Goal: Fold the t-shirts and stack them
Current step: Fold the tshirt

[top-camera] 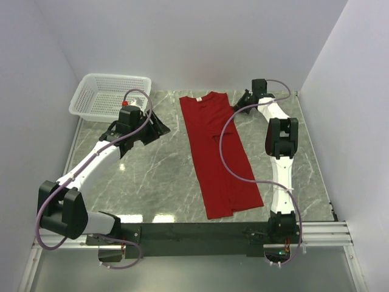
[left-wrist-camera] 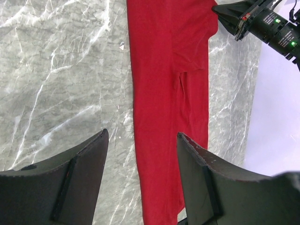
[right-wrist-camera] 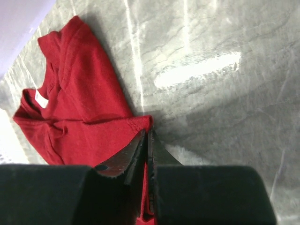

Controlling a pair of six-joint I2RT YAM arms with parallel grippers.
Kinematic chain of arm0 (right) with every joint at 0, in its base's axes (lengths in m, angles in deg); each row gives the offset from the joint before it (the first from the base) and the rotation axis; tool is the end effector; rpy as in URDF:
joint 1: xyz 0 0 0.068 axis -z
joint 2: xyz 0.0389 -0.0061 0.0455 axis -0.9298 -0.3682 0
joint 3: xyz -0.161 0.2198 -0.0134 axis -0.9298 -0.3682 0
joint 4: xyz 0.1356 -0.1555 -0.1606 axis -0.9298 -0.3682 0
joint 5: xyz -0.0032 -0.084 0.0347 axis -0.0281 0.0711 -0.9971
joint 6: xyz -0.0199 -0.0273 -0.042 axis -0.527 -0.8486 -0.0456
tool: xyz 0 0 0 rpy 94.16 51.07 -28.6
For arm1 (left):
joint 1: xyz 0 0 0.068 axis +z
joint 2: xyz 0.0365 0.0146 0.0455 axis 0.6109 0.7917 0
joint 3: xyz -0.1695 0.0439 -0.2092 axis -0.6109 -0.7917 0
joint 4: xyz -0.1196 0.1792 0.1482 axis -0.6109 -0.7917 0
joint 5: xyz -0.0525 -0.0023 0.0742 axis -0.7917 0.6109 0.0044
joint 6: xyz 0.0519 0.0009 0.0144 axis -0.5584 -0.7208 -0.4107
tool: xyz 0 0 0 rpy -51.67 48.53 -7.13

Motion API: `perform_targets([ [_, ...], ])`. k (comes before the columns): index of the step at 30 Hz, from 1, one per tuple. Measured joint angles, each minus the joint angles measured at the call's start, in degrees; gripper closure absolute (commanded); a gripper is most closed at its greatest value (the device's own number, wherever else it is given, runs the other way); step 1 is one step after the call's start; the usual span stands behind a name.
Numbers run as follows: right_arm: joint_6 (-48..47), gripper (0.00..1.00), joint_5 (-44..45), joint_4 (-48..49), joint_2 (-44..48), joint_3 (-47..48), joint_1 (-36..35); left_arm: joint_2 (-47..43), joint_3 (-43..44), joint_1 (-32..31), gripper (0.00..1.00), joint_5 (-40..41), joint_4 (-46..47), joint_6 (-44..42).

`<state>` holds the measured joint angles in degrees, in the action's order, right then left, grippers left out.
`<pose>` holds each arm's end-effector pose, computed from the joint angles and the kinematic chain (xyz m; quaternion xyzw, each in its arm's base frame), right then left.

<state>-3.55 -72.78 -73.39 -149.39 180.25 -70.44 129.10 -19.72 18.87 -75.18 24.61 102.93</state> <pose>0.5621 0.0320 0.1426 0.2305 0.8895 0.2734 0.2844 0.2826 -0.1023 0.2876 -0.1849 0.8631 -0.3162 0.3478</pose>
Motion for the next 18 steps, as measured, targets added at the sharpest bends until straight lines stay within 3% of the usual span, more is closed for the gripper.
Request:
perform_targets([
  [18, -14.3, 0.9, 9.4, 1.0, 6.3, -1.8, -6.7, 0.0, -2.2, 0.0, 0.35, -2.0, 1.7, 1.1],
])
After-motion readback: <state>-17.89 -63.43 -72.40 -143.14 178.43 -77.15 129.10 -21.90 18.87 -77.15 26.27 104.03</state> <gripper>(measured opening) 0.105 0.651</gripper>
